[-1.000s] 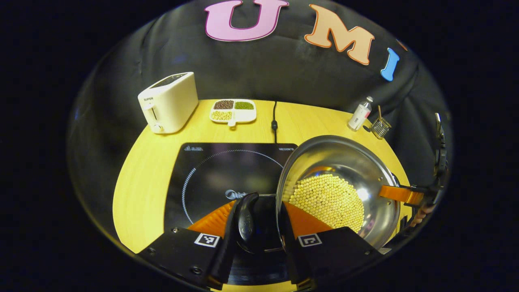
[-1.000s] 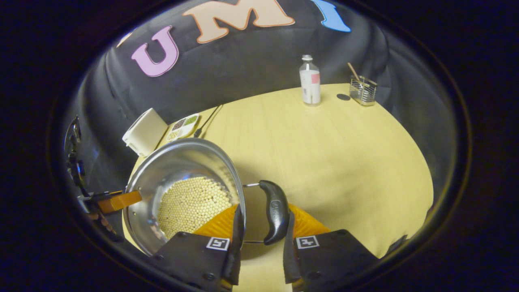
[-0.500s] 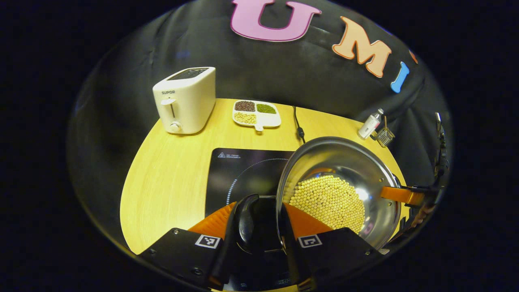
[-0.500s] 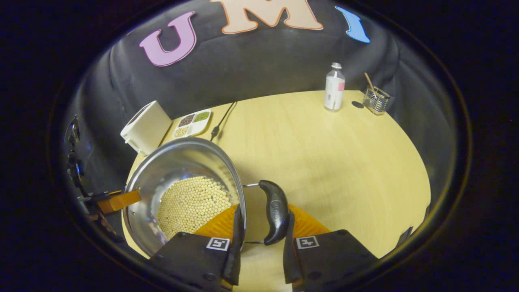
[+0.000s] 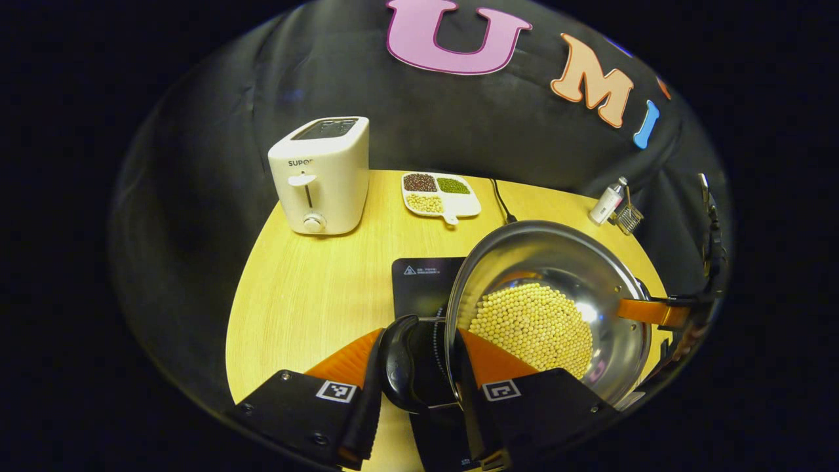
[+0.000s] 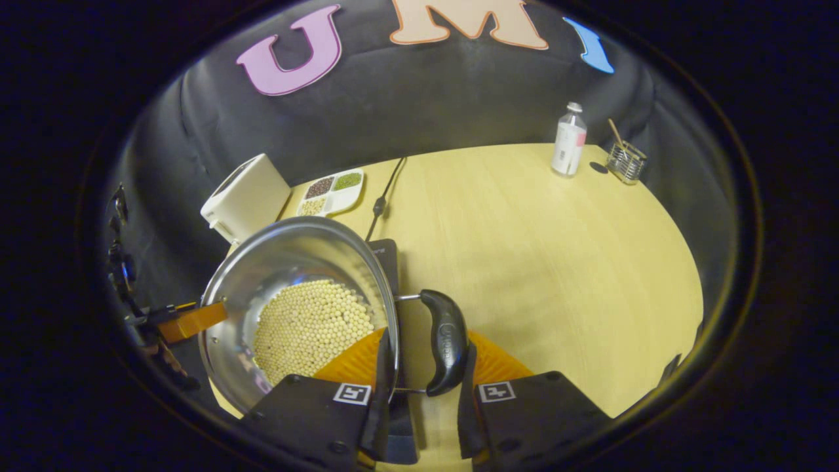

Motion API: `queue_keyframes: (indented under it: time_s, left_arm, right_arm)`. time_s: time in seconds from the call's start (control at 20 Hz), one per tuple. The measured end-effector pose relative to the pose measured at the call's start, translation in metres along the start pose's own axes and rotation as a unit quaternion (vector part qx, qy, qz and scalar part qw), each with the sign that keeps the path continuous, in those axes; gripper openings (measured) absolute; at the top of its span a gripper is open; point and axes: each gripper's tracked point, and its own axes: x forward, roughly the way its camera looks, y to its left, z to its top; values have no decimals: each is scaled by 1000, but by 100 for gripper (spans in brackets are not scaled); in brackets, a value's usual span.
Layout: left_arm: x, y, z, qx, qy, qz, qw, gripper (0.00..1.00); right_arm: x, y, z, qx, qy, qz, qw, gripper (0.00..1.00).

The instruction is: First push the handle of the pot to place it horizontally, then grasp the pot with both hands and set it on the induction cooktop.

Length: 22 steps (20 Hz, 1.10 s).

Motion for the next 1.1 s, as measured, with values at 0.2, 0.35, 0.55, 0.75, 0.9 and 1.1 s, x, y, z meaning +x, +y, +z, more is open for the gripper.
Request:
queue_keyframes:
  time_s: [0.2, 0.35, 0.55, 0.75, 0.9, 1.1]
  left_arm:
    - [0, 10, 4, 6, -6, 0, 1000, 55]
    - [0, 8, 0, -6, -6, -2, 1000, 55]
    - [-2, 11, -3, 3, -2, 16, 1000, 61]
    - [-12, 12, 8, 32, -20, 49, 998, 73]
    - [-29, 18, 20, 34, -46, 82, 995, 77]
    - [-54, 7, 30, 38, -82, 100, 991, 81]
  right_arm:
    - [2, 9, 1, 4, 5, 2, 1000, 44]
    - [0, 8, 1, 4, 10, 7, 1000, 44]
    - [-3, 7, 1, 10, 19, 15, 1000, 46]
    - [-14, 4, 10, 21, 5, 27, 999, 70]
    - [-24, -8, 17, 14, -12, 26, 999, 70]
    - [-50, -27, 30, 30, -39, 34, 998, 95]
